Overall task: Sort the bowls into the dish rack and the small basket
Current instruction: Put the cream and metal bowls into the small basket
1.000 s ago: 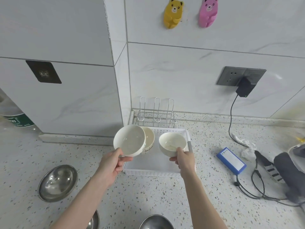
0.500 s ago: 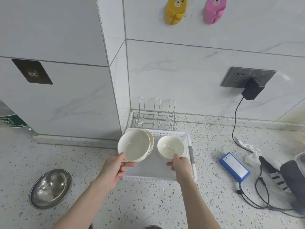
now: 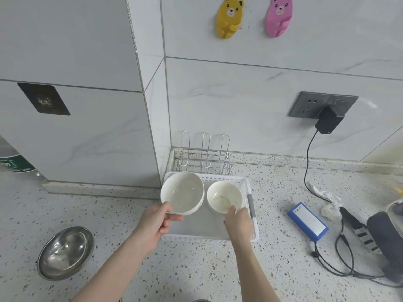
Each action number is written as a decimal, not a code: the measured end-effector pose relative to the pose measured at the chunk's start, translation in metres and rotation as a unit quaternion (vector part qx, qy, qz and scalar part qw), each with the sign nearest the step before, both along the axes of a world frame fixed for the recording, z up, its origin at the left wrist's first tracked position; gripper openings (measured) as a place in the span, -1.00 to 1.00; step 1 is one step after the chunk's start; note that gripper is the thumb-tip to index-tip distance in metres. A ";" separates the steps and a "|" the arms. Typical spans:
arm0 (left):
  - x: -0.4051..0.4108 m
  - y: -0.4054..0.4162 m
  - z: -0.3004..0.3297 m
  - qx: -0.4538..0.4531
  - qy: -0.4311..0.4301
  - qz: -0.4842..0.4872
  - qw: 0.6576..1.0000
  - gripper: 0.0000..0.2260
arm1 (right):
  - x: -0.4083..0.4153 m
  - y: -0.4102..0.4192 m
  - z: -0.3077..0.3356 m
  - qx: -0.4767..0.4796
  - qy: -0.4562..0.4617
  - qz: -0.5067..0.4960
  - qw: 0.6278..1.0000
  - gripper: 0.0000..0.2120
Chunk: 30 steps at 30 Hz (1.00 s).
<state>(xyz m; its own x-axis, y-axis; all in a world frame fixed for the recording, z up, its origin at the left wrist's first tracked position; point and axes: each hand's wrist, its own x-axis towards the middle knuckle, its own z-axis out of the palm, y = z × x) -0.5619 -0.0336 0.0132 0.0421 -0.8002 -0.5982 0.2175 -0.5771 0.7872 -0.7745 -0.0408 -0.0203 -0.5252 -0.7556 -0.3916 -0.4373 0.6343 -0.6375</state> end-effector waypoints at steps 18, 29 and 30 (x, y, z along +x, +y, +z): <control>-0.067 -0.017 0.013 -0.039 -0.084 -0.149 0.984 -0.81 | -0.026 0.026 0.034 -0.165 -0.129 0.073 0.975 -0.70; -0.087 -0.029 0.000 -0.038 -0.073 -0.154 0.985 -0.72 | -0.038 0.020 0.024 -0.169 -0.083 0.035 0.982 -0.84; -0.087 -0.028 -0.001 -0.038 -0.070 -0.152 0.985 -0.72 | -0.038 0.019 0.024 -0.168 -0.081 0.031 0.982 -0.85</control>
